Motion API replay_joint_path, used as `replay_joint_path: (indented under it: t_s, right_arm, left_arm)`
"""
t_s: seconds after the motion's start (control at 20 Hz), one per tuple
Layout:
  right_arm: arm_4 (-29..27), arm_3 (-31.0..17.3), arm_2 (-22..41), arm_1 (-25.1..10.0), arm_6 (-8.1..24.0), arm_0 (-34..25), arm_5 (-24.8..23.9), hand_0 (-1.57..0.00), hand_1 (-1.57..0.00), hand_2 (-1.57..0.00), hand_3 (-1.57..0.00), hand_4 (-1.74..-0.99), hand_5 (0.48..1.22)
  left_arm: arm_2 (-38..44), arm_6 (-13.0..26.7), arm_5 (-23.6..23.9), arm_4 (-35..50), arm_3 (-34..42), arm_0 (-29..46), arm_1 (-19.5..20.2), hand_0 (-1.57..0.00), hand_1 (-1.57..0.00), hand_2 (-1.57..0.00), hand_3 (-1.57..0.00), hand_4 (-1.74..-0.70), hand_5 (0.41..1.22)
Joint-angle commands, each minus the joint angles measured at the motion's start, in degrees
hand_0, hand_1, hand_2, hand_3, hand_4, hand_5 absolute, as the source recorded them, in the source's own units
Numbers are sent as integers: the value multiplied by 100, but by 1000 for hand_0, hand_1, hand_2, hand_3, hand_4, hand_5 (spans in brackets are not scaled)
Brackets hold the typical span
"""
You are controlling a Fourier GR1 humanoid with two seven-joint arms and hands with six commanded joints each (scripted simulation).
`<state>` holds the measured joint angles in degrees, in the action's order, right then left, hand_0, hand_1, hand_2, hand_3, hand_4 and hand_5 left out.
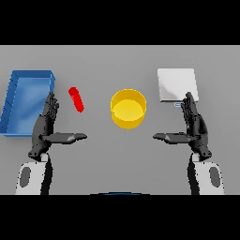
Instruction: Pick up the red beaker and tilt it to pour out 1 green nut into yellow bowl. Pick up the yellow bowl and place it on the metallic measuring scale.
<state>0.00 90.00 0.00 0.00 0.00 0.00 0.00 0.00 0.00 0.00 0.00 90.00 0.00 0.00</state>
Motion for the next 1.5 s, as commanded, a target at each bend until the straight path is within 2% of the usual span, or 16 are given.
replay_joint_path:
  t_s: [0.0,0.25,0.3,0.35,0.45,0.6,0.65,0.75,0.85,1.0,1.2,1.35,1.45]
  right_arm:
    - [-2,3,0,1,-3,3,-5,1,1,1,1,-1128,660]
    - [-36,15,-26,-40,-33,27,28,1,1,1,1,-1128,660]
    - [607,225,298,-172,-624,262,-107,1,1,1,1,-1128,660]
    - [1018,415,535,-223,-818,402,-194,1,1,1,1,-1128,663]
    - [1443,557,743,-250,-849,619,-324,1,1,1,1,-1126,666]
    - [1624,660,820,-258,-722,707,-389,1,1,1,1,-1112,659]
    - [1514,681,794,-247,-775,698,-339,1,1,1,1,-1120,660]
    - [1529,769,856,-187,-727,731,-335,1,1,1,1,-1123,653]
    - [1600,760,850,-202,-565,722,-373,1,1,1,1,-1130,650]
    - [1368,787,758,-201,-604,669,-285,1,1,1,1,-1171,653]
    - [1263,750,692,-243,-608,629,-223,1,1,1,1,-1213,664]
    - [1258,682,672,-248,-656,557,-228,1,1,1,1,-1230,666]
    - [1269,710,679,-252,-702,597,-229,1,1,1,1,-1239,668]
  left_arm:
    - [19,2,-3,16,-4,-5,18,1,1,1,1,-1093,623]
    - [195,24,-113,168,-67,-71,226,1,1,1,1,-1093,623]
    - [-22,-212,-118,-117,225,225,308,1,1,1,1,-1093,623]
    - [-174,-344,-119,-331,405,433,360,1,1,1,1,-1094,620]
    - [-300,-252,-48,-544,615,599,395,1,1,1,1,-1093,615]
    - [-416,-33,-7,-677,727,603,372,1,1,1,1,-1096,616]
    - [-394,43,-6,-688,662,576,397,1,1,1,1,-1094,613]
    - [-415,157,32,-797,425,335,387,1,1,1,1,-1090,612]
    - [-365,-8,23,-851,74,73,433,1,1,1,1,-1106,623]
    - [-333,-261,109,-910,-370,-293,334,1,1,1,1,-1139,636]
    - [-138,-327,323,-997,-1113,-876,315,1,1,1,1,-1150,632]
    - [13,-452,296,-916,-1692,-1295,320,1,1,1,1,-1163,631]
    - [84,-688,360,-925,-2132,-1557,248,1,1,1,1,-1180,635]
